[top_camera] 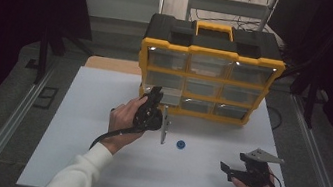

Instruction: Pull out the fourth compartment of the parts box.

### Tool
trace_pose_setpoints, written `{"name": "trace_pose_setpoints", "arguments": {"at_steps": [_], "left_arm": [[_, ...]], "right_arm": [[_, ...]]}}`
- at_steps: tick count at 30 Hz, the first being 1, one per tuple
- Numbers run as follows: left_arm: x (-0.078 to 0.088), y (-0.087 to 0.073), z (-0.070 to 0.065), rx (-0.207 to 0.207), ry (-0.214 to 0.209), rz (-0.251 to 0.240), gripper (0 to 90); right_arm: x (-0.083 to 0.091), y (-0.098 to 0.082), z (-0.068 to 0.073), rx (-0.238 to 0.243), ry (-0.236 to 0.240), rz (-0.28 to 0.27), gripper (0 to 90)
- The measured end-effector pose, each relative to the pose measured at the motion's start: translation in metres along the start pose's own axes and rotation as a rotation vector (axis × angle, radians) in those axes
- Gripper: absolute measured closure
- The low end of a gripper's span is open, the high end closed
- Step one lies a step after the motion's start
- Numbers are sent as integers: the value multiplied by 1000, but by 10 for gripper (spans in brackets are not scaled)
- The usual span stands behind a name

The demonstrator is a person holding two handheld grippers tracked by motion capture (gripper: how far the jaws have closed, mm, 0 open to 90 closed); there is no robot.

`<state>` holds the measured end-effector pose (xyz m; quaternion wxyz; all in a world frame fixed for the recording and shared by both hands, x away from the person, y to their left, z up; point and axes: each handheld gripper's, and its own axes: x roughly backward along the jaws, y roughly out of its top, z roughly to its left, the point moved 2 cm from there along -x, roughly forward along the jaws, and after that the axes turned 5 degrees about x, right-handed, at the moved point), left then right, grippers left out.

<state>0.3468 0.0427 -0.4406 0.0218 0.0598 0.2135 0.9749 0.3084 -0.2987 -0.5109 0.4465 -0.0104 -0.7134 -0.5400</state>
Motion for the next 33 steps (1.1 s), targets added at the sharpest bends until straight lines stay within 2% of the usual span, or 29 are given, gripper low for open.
{"name": "trace_pose_setpoints", "arguments": {"at_steps": [9,33], "left_arm": [[5,0,-1,-8,-1,-7,712],[13,0,1,3,-13,-18,714]], "right_arm": [[0,0,0,3,0,0,151],[0,0,0,-1,-3,0,151]]}}
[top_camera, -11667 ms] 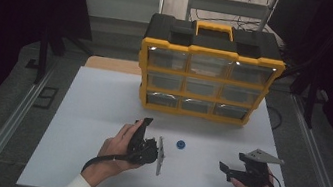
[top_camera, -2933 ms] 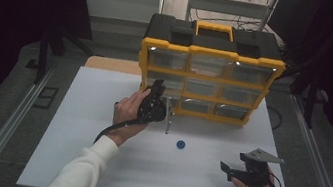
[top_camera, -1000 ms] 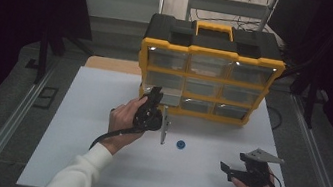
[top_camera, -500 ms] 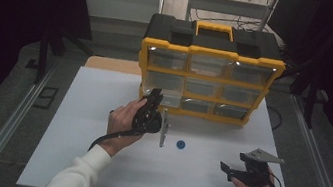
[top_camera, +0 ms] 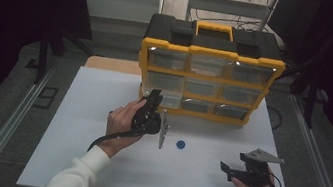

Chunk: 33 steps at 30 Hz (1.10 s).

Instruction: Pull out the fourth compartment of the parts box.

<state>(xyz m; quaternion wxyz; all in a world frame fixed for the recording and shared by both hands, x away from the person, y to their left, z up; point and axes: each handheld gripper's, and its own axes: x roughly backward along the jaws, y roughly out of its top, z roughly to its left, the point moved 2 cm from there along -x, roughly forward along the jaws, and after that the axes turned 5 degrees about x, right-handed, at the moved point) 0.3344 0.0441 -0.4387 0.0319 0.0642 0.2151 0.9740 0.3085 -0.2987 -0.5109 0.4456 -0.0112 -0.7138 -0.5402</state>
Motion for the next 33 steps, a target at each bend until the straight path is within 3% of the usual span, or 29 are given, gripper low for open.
{"name": "trace_pose_setpoints", "arguments": {"at_steps": [33], "left_arm": [[11,-1,-3,-4,-9,2,707]], "right_arm": [[0,0,-1,3,-5,1,152]]}}
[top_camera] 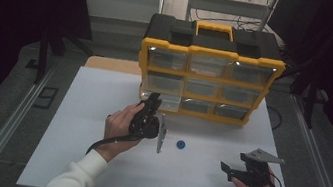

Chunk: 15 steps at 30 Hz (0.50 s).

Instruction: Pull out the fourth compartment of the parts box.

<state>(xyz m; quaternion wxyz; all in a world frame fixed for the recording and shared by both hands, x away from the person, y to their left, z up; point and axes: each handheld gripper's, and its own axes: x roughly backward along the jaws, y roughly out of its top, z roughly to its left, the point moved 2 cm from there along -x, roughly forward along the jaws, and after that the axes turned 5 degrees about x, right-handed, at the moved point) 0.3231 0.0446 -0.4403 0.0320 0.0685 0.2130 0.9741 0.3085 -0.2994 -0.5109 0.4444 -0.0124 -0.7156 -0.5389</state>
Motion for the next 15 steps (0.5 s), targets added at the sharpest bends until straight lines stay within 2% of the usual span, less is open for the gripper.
{"name": "trace_pose_setpoints", "arguments": {"at_steps": [15], "left_arm": [[0,0,0,-2,0,-1,706]], "right_arm": [[0,0,0,2,-3,-1,152]]}}
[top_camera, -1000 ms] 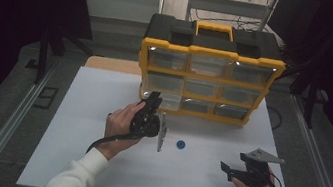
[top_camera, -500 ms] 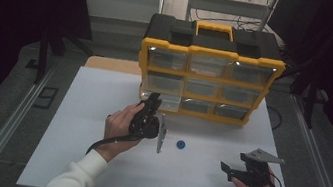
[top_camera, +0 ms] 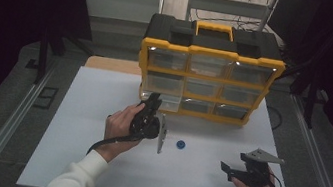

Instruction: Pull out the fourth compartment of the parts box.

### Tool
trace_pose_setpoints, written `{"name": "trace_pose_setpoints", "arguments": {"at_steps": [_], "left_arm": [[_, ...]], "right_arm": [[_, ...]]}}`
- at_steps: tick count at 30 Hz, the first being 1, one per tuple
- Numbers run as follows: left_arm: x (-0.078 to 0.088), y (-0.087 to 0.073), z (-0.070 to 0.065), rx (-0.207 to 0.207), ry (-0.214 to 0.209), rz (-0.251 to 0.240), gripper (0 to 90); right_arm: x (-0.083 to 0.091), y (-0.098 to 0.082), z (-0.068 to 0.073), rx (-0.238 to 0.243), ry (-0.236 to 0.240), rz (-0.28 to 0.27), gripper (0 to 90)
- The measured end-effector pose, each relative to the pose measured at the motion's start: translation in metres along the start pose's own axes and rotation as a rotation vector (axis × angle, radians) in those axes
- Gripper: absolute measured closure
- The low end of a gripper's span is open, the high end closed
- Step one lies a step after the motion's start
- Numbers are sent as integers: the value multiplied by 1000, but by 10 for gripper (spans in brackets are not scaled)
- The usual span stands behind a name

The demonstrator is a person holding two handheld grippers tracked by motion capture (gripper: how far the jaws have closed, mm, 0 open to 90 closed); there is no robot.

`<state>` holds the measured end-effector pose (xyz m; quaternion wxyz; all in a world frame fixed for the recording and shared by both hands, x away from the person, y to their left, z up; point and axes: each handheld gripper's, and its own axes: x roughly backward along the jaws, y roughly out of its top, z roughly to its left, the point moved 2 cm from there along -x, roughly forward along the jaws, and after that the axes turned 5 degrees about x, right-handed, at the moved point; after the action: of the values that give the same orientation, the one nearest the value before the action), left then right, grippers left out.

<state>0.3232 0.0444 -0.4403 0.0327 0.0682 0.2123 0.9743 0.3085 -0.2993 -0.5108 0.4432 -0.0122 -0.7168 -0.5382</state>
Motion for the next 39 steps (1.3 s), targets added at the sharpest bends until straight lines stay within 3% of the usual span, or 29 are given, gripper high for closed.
{"name": "trace_pose_setpoints", "arguments": {"at_steps": [21,24,26,30,32,35,37,39], "left_arm": [[-1,1,1,-2,-14,0,703],[-2,-1,4,47,-43,-21,664],[-2,-1,4,69,-53,-36,545],[1,2,4,74,-76,-51,335],[4,3,5,117,-83,-40,273],[10,5,8,210,-166,-30,241],[14,6,10,251,-231,-40,232],[16,4,13,275,-272,-19,215]], "right_arm": [[0,0,1,0,5,-2,151],[0,0,0,-2,5,-2,151],[0,0,0,0,5,0,151],[0,0,0,-1,5,-1,151],[0,0,0,-1,5,0,151],[0,0,0,0,5,0,151],[0,0,0,-1,5,-1,150],[0,0,0,-2,4,-2,150]]}}
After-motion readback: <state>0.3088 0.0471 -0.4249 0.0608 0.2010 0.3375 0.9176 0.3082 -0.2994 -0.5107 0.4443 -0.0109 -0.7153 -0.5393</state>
